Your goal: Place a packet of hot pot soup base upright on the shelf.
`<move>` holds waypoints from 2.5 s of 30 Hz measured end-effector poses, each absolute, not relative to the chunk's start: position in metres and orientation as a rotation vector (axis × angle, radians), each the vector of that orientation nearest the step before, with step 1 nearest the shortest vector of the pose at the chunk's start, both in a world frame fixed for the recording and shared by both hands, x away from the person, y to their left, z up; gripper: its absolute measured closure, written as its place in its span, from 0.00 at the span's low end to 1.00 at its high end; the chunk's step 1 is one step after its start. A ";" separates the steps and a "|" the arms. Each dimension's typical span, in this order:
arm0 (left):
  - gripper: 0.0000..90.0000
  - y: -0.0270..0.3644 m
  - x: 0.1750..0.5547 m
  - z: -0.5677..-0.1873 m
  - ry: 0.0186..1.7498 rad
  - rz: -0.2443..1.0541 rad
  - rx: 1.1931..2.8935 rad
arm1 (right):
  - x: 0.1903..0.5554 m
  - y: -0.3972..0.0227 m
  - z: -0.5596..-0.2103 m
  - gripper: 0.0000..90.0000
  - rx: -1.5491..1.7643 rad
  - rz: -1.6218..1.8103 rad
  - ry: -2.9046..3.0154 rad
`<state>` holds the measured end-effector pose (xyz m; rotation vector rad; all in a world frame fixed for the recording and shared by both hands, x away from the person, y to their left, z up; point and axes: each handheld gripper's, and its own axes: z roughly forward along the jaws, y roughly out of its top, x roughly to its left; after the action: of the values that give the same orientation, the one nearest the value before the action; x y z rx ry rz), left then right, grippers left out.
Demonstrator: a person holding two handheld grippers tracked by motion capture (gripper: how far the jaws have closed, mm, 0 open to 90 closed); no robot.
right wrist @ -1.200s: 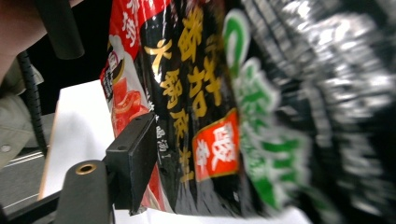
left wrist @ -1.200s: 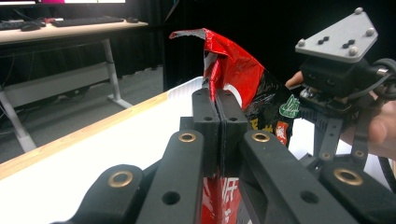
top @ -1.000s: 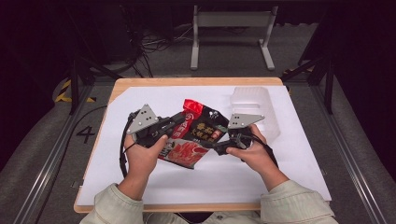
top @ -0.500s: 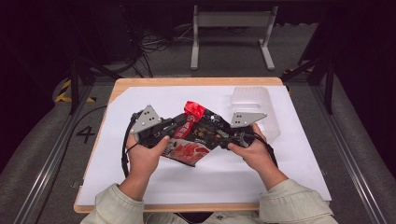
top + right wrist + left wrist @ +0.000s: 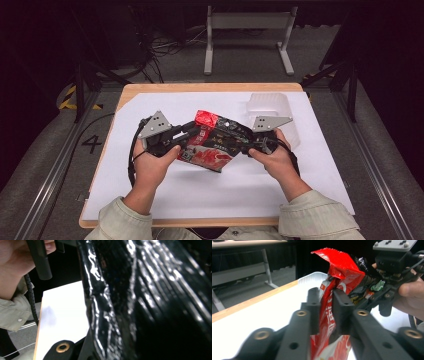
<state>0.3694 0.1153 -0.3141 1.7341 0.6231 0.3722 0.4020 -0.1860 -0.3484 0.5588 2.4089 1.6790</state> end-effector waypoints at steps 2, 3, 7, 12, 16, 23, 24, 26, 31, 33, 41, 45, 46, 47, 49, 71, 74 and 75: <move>0.64 0.116 0.370 -0.313 0.629 0.384 1.750 | 0.403 -0.189 -0.343 0.94 0.556 1.666 2.407; 0.60 0.117 0.369 -0.312 0.628 0.386 1.756 | 0.403 -0.190 -0.340 0.94 0.552 1.656 2.408; 0.48 0.120 0.370 -0.311 0.641 0.385 1.789 | 0.405 -0.195 -0.329 0.94 0.537 1.633 2.418; 0.36 0.127 0.373 -0.312 0.664 0.390 1.819 | 0.409 -0.206 -0.309 0.94 0.533 1.591 2.412; 0.32 0.130 0.375 -0.317 0.690 0.370 1.830 | 0.414 -0.216 -0.291 0.94 0.548 1.546 2.388; 0.31 0.136 0.376 -0.319 0.709 0.374 1.846 | 0.423 -0.234 -0.264 0.94 0.592 1.481 2.351; 0.31 0.136 0.376 -0.319 0.709 0.374 1.846 | 0.423 -0.234 -0.264 0.94 0.592 1.481 2.351; 0.31 0.137 0.375 -0.319 0.716 0.371 1.844 | 0.426 -0.239 -0.257 0.94 0.609 1.454 2.345; 0.30 0.140 0.375 -0.318 0.729 0.370 1.843 | 0.431 -0.250 -0.243 0.94 0.638 1.371 2.332; 0.30 0.141 0.375 -0.319 0.735 0.368 1.841 | 0.432 -0.254 -0.239 0.94 0.648 1.344 2.324; 0.31 0.144 0.376 -0.319 0.747 0.361 1.842 | 0.439 -0.273 -0.230 0.94 0.728 1.273 2.297; 0.30 0.145 0.377 -0.318 0.745 0.372 1.842 | 0.442 -0.280 -0.231 0.94 0.774 1.231 2.274; 0.30 0.146 0.377 -0.318 0.743 0.374 1.842 | 0.442 -0.280 -0.231 0.94 0.774 1.231 2.274; 0.30 0.146 0.378 -0.318 0.744 0.376 1.842 | 0.442 -0.282 -0.231 0.94 0.791 1.225 2.270; 0.30 0.147 0.378 -0.318 0.746 0.378 1.839 | 0.444 -0.286 -0.231 0.94 0.825 1.212 2.256; 0.29 0.145 0.379 -0.321 0.753 0.364 1.841 | 0.453 -0.308 -0.240 0.94 0.873 1.110 2.237; 0.29 0.145 0.379 -0.321 0.750 0.364 1.844 | 0.455 -0.312 -0.244 0.94 0.865 1.109 2.248; 0.29 0.145 0.379 -0.321 0.753 0.362 1.842 | 0.455 -0.312 -0.244 0.94 0.865 1.109 2.248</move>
<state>0.3790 0.1447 -0.3210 1.8420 0.7531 0.3623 0.4547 -0.3121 -0.2437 0.8651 2.2479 1.1094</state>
